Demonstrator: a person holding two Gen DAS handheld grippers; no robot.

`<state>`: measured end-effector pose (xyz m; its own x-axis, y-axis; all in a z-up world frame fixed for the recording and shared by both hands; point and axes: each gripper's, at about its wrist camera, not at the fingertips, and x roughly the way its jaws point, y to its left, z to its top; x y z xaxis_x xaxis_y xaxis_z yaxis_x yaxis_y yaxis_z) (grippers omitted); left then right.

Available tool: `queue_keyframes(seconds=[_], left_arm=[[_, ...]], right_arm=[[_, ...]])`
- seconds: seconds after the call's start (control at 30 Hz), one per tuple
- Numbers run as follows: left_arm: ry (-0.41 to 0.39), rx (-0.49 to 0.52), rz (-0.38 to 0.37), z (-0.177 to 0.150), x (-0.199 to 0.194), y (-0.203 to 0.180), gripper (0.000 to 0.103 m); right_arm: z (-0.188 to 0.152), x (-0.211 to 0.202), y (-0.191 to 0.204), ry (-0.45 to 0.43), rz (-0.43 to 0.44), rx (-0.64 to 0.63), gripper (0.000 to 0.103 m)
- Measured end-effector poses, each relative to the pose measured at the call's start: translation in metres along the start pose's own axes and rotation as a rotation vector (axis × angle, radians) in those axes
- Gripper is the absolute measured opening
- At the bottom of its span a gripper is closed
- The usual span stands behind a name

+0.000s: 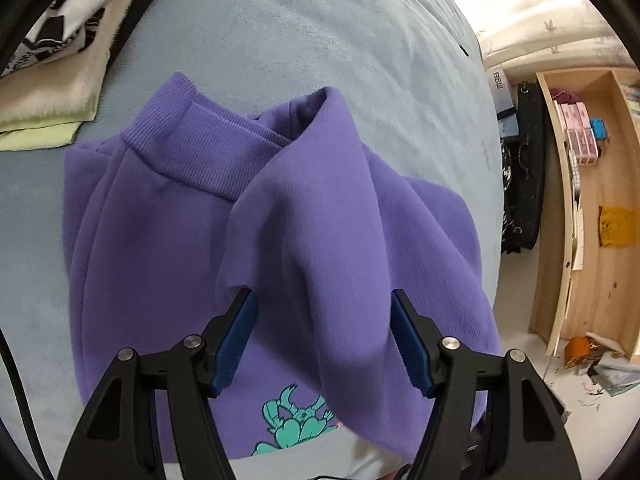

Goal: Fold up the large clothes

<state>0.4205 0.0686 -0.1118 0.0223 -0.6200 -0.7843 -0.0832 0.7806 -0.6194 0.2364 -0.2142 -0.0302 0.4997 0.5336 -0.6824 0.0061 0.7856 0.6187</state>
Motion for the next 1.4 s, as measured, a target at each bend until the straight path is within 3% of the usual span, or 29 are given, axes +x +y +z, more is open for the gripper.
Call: queue_keyframes(seconds=[0.1,0.3,0.4,0.6,0.77,0.8,0.83,0.87,0.9,1.0,1.13,1.27,1.4], left_arm=[[0.001,-0.019,-0.028,0.006,0.006,0.005,0.066],[0.009,-0.024,-0.035,0.012,0.014,0.008,0.066],[0.017,-0.020,-0.024,0.015,0.017,0.009,0.066],[0.037,0.018,0.012,0.018,0.023,0.007,0.066],[0.034,-0.008,-0.002,0.021,0.031,0.012,0.066],[0.021,-0.012,0.001,0.021,0.031,0.011,0.060],[0.004,0.000,0.017,0.022,0.029,0.009,0.046],[-0.011,0.013,0.035,0.022,0.028,0.007,0.038],[-0.020,0.022,0.043,0.022,0.027,0.005,0.023],[-0.089,0.029,0.059,0.026,0.019,0.000,0.011],[-0.246,0.025,-0.001,0.031,-0.002,-0.002,0.008],[-0.379,0.010,-0.095,0.038,-0.015,-0.003,0.007],[-0.534,0.009,-0.253,0.037,-0.024,0.000,0.007]], right_arm=[[0.021,-0.004,-0.012,-0.017,0.035,0.129,0.081],[0.058,0.026,-0.027,0.038,0.060,0.279,0.081],[0.072,0.054,-0.036,0.117,0.056,0.361,0.081],[0.070,0.094,-0.042,0.252,-0.018,0.407,0.081],[0.063,0.114,-0.057,0.279,-0.028,0.450,0.079],[0.064,0.114,-0.057,0.261,-0.020,0.442,0.067],[0.066,0.114,-0.056,0.250,-0.016,0.426,0.058],[0.067,0.114,-0.055,0.243,-0.007,0.407,0.037],[0.070,0.113,-0.054,0.235,0.013,0.392,0.021],[0.084,0.106,-0.040,0.164,0.054,0.298,0.017],[0.107,0.097,-0.019,0.026,0.110,0.164,0.015],[0.129,0.097,-0.010,-0.078,0.137,0.090,0.014],[0.147,0.090,-0.015,-0.208,0.169,0.043,0.014]])
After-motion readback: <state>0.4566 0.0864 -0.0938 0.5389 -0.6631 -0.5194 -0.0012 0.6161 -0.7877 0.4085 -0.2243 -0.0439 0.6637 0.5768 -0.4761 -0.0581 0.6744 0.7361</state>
